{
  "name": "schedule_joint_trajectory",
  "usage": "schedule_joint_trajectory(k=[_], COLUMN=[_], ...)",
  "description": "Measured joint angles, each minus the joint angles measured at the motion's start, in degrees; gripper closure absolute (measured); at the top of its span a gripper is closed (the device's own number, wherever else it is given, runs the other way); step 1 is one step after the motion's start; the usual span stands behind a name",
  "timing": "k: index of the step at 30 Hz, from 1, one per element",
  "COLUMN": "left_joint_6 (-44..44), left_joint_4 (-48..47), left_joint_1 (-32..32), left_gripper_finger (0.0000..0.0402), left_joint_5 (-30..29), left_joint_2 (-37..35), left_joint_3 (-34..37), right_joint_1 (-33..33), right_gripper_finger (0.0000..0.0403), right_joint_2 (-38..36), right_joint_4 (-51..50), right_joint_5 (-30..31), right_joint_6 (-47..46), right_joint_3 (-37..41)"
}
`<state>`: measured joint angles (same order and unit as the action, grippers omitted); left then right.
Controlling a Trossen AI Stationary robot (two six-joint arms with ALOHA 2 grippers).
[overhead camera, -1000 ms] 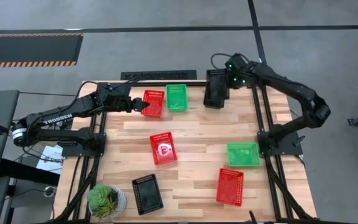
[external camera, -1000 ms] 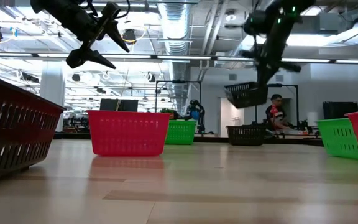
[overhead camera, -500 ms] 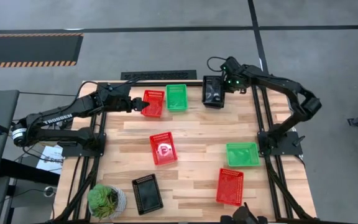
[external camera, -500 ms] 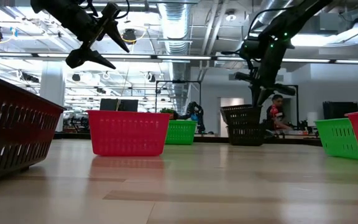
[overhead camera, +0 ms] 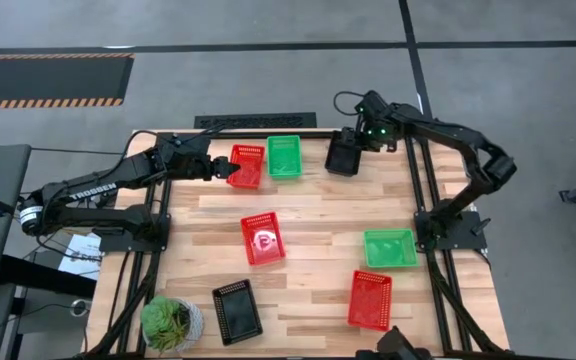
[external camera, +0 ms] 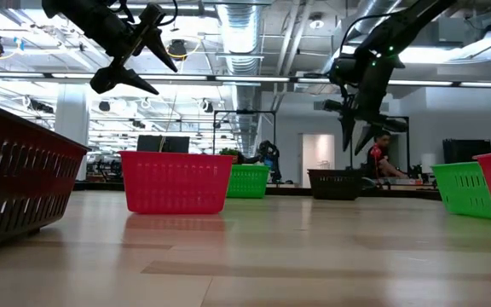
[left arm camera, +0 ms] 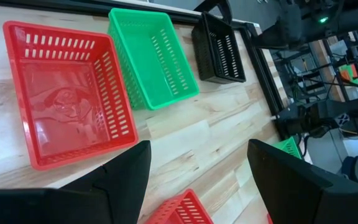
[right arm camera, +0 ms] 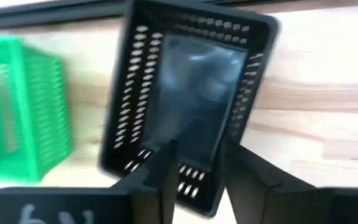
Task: Stack baskets by color
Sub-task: Stack the bottom green bin on top of the top green bins
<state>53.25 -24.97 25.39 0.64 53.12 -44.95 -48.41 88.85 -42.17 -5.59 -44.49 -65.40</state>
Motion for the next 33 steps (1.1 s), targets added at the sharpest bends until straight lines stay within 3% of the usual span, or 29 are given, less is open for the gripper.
schedule_joint_trajectory(k=[5, 9, 17, 24, 28, 33], left_joint_6=[-0.04, -0.05, -0.48, -0.5, -0.52, -1.18], left_joint_4=[-0.01, 0.0, 0.0, -0.02, -0.02, -0.03], left_joint_1=[0.0, 0.0, 0.0, 0.0, 0.0, 0.01], left_gripper_finger=[0.0145, 0.0145, 0.0145, 0.0145, 0.0145, 0.0145], left_joint_5=[0.15, 0.15, 0.17, 0.2, 0.2, 0.13], left_joint_2=[-0.01, 0.0, 0.0, 0.0, -0.02, -0.02], left_joint_3=[0.0, 0.0, 0.0, 0.02, 0.02, 0.0], right_joint_1=[1.1, 6.64, 27.88, 43.17, 48.93, 53.1], right_gripper_finger=[0.0225, 0.021, 0.0212, 0.0217, 0.0214, 0.0217], right_joint_2=[-5.57, -12.12, -20.79, -23.63, -23.68, -23.62], right_joint_4=[-2.55, -9.96, -26.28, -26.12, -23.18, -18.95], right_joint_5=[-4.43, -5.83, 3.64, 1.42, -1.43, -0.74], right_joint_6=[4.38, 5.92, 5.9, 12.3, 13.34, 13.93], right_joint_3=[-2.11, -2.18, 3.63, 15.59, 19.3, 21.69])
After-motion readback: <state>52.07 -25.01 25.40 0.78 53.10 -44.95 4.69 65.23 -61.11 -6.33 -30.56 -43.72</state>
